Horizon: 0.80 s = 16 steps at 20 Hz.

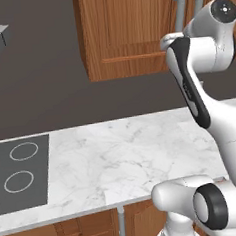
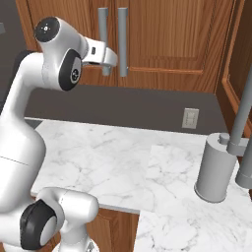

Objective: Open the cabinet directly in front. Then move the beer and the cup to the dining counter with the jar on it.

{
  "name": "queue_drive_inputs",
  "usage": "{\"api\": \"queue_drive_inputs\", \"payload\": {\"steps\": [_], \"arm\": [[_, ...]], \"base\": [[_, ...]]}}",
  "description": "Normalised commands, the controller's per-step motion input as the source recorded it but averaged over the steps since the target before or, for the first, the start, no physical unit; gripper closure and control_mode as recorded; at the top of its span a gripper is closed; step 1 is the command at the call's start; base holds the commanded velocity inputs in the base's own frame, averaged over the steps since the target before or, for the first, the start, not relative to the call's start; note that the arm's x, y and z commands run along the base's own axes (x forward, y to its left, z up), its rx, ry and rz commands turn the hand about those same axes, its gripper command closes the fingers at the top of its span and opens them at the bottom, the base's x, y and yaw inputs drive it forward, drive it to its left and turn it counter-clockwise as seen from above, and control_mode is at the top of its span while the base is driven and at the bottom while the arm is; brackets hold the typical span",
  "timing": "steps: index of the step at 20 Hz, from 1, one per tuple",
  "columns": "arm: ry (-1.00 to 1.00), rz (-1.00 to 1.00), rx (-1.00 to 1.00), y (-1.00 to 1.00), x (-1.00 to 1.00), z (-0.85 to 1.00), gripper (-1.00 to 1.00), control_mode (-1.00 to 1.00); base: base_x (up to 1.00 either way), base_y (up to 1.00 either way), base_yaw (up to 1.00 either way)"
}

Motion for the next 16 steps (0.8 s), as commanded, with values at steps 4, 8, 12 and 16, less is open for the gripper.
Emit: {"api": "queue_drive_inputs", "payload": {"steps": [4, 8, 12, 16], "arm": [[-0.05, 0.00, 0.00, -0.08, 0.23, 0.00, -1.00, -1.00], [-0.06, 0.00, 0.00, 0.00, 0.24, 0.00, -1.00, -1.00], [-0.06, 0.00, 0.00, 0.00, 0.23, 0.00, -1.00, -1.00], [-0.05, 0.00, 0.00, 0.00, 0.28, 0.00, -1.00, -1.00]], "base": [[0.00, 0.00, 0.00], [0.00, 0.00, 0.00], [0.00, 0.00, 0.00], [0.00, 0.00, 0.00]]}}
